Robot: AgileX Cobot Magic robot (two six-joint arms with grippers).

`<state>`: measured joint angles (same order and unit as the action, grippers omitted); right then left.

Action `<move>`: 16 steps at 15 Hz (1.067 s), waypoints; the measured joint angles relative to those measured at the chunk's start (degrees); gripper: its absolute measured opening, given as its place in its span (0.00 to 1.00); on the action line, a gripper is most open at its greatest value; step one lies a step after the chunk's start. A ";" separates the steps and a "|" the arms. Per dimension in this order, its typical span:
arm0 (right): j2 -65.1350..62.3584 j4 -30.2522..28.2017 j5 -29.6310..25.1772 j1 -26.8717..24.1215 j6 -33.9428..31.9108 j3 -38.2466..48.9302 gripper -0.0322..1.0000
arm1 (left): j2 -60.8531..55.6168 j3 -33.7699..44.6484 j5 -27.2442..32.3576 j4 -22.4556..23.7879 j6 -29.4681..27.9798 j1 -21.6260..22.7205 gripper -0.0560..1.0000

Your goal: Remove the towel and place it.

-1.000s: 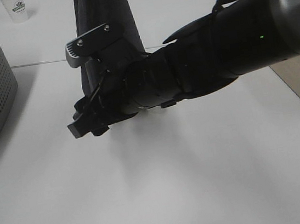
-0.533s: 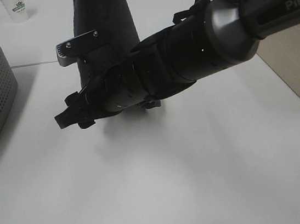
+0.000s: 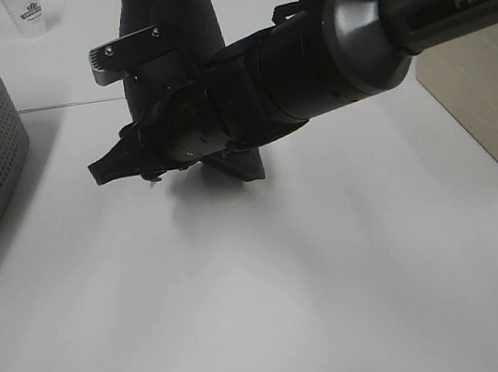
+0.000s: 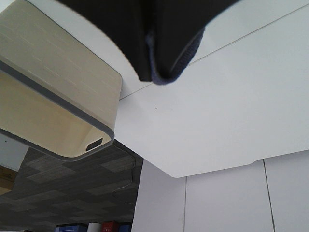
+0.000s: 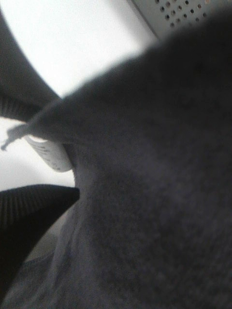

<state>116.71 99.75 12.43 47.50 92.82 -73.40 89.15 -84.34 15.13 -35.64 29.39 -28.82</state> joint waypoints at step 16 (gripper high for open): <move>-32.37 0.23 -3.38 0.00 11.12 23.15 0.05 | 0.00 0.00 5.39 0.86 -11.80 8.37 0.05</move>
<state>84.34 99.98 9.05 47.50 103.93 -50.25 89.15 -84.34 20.51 -34.78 17.59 -20.45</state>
